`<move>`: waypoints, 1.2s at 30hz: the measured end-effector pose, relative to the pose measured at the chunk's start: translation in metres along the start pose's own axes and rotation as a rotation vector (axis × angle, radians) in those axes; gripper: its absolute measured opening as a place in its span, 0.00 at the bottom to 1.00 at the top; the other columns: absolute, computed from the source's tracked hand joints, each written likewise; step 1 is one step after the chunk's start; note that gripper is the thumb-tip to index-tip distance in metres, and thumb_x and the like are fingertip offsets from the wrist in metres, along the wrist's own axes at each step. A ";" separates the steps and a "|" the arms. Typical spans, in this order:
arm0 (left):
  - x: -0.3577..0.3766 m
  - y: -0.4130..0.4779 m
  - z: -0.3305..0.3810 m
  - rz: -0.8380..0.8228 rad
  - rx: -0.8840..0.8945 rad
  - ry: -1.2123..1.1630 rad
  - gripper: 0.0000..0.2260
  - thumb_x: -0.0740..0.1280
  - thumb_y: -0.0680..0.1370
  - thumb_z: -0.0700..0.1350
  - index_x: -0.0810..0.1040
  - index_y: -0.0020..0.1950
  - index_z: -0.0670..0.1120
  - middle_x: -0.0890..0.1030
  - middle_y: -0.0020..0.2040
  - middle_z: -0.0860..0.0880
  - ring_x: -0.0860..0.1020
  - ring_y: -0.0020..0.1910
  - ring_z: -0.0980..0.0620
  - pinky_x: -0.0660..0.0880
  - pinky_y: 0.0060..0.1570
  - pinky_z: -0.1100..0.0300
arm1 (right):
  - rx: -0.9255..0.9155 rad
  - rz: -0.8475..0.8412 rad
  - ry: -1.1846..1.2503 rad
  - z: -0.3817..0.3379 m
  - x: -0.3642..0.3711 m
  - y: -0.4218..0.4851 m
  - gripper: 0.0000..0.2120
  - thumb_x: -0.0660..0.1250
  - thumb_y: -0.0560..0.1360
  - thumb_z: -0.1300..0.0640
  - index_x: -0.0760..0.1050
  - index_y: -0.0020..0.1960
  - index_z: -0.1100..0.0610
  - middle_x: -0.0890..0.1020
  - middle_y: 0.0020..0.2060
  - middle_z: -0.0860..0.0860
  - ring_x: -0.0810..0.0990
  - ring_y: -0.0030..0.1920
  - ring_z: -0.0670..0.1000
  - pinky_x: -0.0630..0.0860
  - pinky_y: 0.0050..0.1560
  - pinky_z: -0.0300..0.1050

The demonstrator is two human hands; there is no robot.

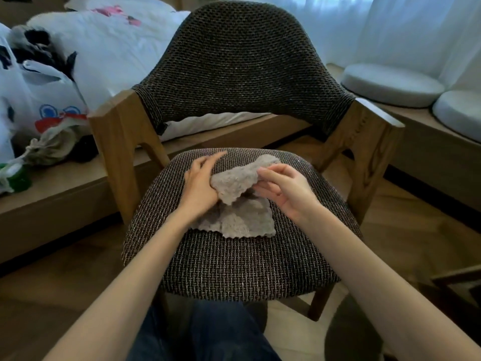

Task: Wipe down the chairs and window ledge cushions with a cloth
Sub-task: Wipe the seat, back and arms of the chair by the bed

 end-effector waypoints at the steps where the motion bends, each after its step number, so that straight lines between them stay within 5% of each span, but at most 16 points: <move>1: -0.002 0.004 -0.002 0.065 0.041 -0.013 0.22 0.70 0.75 0.40 0.73 0.64 0.60 0.67 0.70 0.46 0.63 0.70 0.43 0.61 0.69 0.48 | -0.007 0.007 -0.090 0.004 -0.005 -0.006 0.07 0.71 0.72 0.67 0.74 0.46 0.61 0.84 0.44 0.61 0.85 0.44 0.57 0.82 0.43 0.44; 3: -0.010 0.009 -0.008 0.078 0.104 -0.030 0.19 0.68 0.75 0.35 0.79 0.57 0.57 0.72 0.67 0.49 0.66 0.69 0.47 0.62 0.70 0.46 | -0.041 0.052 -0.239 0.010 -0.015 -0.017 0.08 0.72 0.71 0.66 0.74 0.46 0.62 0.83 0.45 0.64 0.85 0.44 0.58 0.82 0.42 0.44; 8: -0.036 0.005 -0.020 -0.279 0.215 0.005 0.26 0.64 0.75 0.30 0.79 0.55 0.62 0.70 0.69 0.53 0.63 0.72 0.51 0.58 0.72 0.41 | -0.187 0.139 -0.533 0.015 -0.031 -0.025 0.08 0.71 0.73 0.62 0.72 0.43 0.57 0.80 0.37 0.52 0.80 0.31 0.46 0.76 0.30 0.40; 12: -0.039 -0.005 -0.022 -0.504 0.217 0.079 0.32 0.57 0.72 0.23 0.80 0.56 0.60 0.65 0.73 0.52 0.57 0.75 0.52 0.51 0.74 0.50 | -0.348 0.343 -0.659 0.010 -0.025 -0.014 0.04 0.61 0.76 0.63 0.72 0.45 0.56 0.74 0.37 0.47 0.71 0.35 0.45 0.71 0.39 0.49; 15: -0.041 -0.011 -0.017 -0.504 0.124 0.056 0.34 0.53 0.68 0.22 0.83 0.54 0.56 0.66 0.73 0.53 0.57 0.75 0.53 0.53 0.74 0.50 | -0.427 0.284 -0.752 0.002 -0.013 -0.009 0.05 0.60 0.79 0.58 0.74 0.48 0.54 0.77 0.42 0.47 0.73 0.39 0.44 0.69 0.43 0.44; 19: -0.039 -0.012 -0.010 -0.256 0.048 -0.074 0.23 0.56 0.77 0.31 0.79 0.62 0.51 0.71 0.70 0.50 0.65 0.71 0.52 0.61 0.72 0.48 | -0.268 -0.015 -1.148 0.005 0.002 -0.001 0.13 0.65 0.77 0.47 0.73 0.59 0.50 0.74 0.59 0.50 0.74 0.56 0.46 0.72 0.51 0.40; 21: -0.031 -0.013 -0.010 -0.288 0.020 -0.068 0.18 0.60 0.81 0.43 0.70 0.70 0.52 0.68 0.72 0.49 0.65 0.71 0.51 0.63 0.70 0.50 | -0.120 -0.098 -1.338 0.015 0.003 0.002 0.19 0.66 0.76 0.46 0.70 0.64 0.50 0.69 0.65 0.54 0.70 0.62 0.53 0.71 0.61 0.50; 23: -0.019 -0.016 -0.017 -0.377 -0.031 0.088 0.25 0.63 0.79 0.52 0.62 0.75 0.53 0.61 0.75 0.46 0.60 0.73 0.47 0.59 0.72 0.47 | -0.019 -0.090 -1.406 0.027 0.002 0.003 0.22 0.67 0.75 0.46 0.66 0.66 0.47 0.67 0.66 0.57 0.63 0.66 0.58 0.64 0.66 0.55; 26: -0.005 -0.018 -0.029 -0.345 -0.090 0.259 0.31 0.66 0.77 0.55 0.57 0.77 0.56 0.58 0.76 0.45 0.55 0.75 0.43 0.54 0.73 0.44 | -0.063 0.006 -1.353 0.045 0.001 0.004 0.21 0.67 0.74 0.46 0.65 0.64 0.45 0.70 0.60 0.58 0.62 0.63 0.57 0.62 0.58 0.51; 30: -0.001 -0.013 -0.032 -0.254 -0.096 0.190 0.32 0.70 0.74 0.52 0.59 0.75 0.56 0.68 0.71 0.49 0.66 0.70 0.45 0.61 0.70 0.45 | -0.164 0.044 -1.177 0.052 0.003 0.010 0.26 0.72 0.72 0.55 0.62 0.64 0.45 0.74 0.61 0.53 0.68 0.60 0.55 0.65 0.58 0.50; 33: -0.001 -0.006 -0.028 -0.244 -0.041 0.019 0.30 0.73 0.73 0.44 0.65 0.73 0.51 0.71 0.69 0.49 0.71 0.66 0.48 0.68 0.67 0.47 | 0.003 0.055 -0.746 0.043 0.002 0.016 0.36 0.77 0.68 0.60 0.55 0.63 0.50 0.73 0.61 0.54 0.78 0.52 0.52 0.77 0.55 0.47; 36: -0.001 0.009 -0.019 -0.144 0.039 -0.119 0.26 0.71 0.74 0.40 0.69 0.70 0.49 0.72 0.66 0.51 0.72 0.64 0.53 0.69 0.58 0.65 | 0.213 0.021 -0.440 0.026 -0.001 0.028 0.29 0.78 0.67 0.60 0.68 0.61 0.65 0.82 0.52 0.55 0.84 0.44 0.50 0.81 0.41 0.40</move>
Point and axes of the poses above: each hand's wrist, its own y-axis towards the middle knuckle, its own x-axis out of the palm, z = x × y, the point moved 1 cm from there along y, towards the middle knuckle
